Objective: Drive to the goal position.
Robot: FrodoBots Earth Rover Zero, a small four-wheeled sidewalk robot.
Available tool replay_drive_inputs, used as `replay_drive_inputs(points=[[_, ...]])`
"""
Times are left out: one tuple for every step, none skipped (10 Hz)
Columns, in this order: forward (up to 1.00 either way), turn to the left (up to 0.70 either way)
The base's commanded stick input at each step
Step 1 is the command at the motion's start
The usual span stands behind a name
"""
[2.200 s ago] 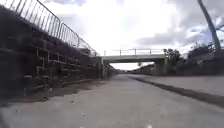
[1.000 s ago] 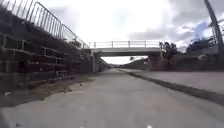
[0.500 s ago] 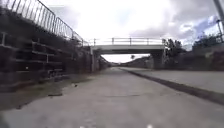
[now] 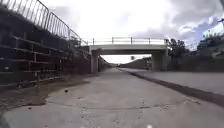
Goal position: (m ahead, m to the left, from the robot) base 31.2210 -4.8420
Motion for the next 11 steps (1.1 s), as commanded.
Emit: replay_drive_inputs(points=[[1.0, 0.0], [1.0, 0.0], [1.0, 0.0], [1.0, 0.0], [1.0, 0.0], [1.0, 0.0], [1.0, 0.0], [1.0, 0.0], [1.0, 0.0], [1.0, 0.0], [1.0, 0.0]])
